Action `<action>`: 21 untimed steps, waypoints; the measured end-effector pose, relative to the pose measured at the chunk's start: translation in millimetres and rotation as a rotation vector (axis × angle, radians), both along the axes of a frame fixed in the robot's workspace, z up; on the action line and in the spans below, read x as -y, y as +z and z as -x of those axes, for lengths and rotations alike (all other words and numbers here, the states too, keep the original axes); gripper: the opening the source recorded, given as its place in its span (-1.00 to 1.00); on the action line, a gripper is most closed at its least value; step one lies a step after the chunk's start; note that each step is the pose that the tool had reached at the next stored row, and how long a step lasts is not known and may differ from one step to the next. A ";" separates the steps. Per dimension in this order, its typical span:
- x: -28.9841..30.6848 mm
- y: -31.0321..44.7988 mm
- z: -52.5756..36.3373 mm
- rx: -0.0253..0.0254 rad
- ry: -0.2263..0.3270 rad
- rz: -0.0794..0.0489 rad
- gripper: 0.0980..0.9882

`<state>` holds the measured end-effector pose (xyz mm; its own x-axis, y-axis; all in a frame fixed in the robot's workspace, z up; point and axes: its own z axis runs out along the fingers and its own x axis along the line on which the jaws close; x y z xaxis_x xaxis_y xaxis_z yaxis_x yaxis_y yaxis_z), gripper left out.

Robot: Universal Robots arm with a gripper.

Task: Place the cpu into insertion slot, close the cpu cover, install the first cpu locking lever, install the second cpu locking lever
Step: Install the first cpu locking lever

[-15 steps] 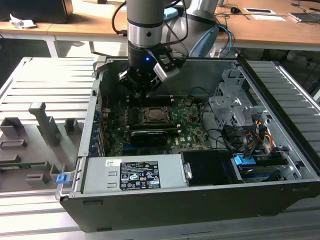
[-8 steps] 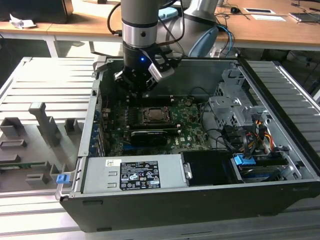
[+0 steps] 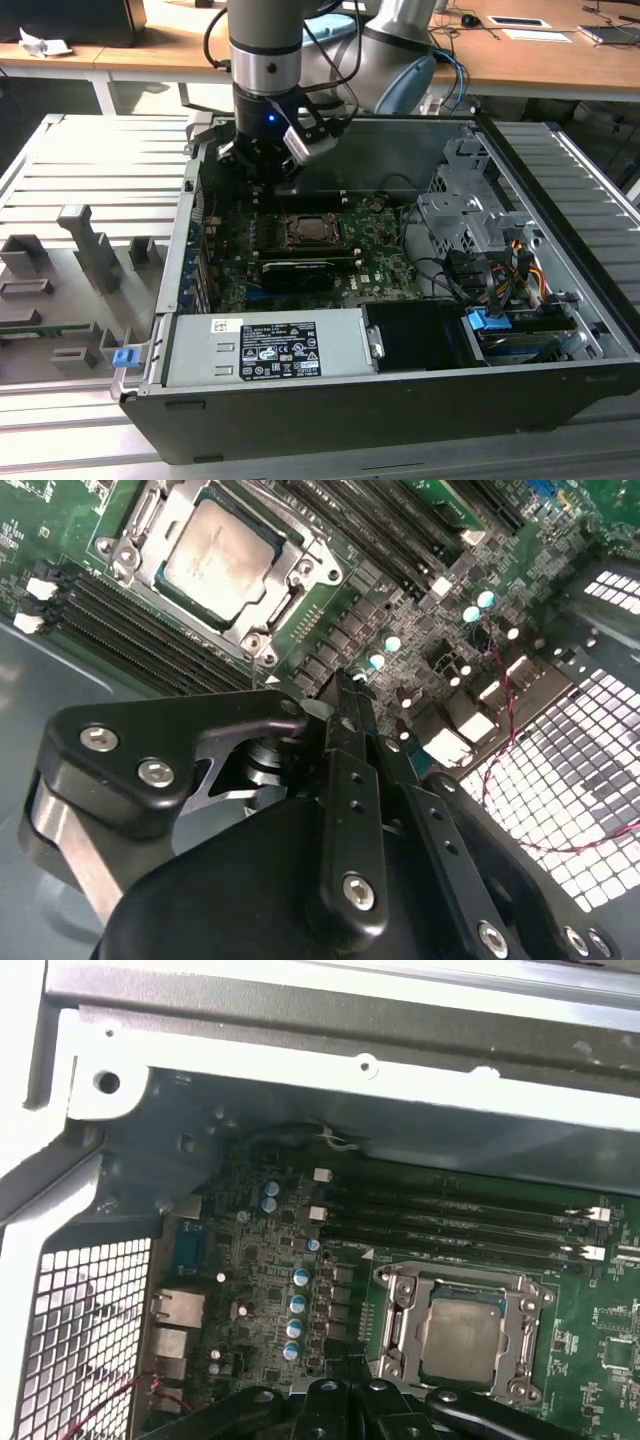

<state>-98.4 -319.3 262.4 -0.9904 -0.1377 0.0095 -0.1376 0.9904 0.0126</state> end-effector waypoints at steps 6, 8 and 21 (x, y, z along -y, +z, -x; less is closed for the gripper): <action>-4.6 0.0 0.1 0.0001 0.000 -0.003 -0.98; -5.9 0.0 0.1 0.0000 0.000 -0.003 -0.98; -26.0 -0.1 -0.2 0.0006 -0.021 -0.013 -0.98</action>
<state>-98.2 -293.4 262.3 -0.9931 -0.1167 0.0072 -0.1165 0.9929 0.0256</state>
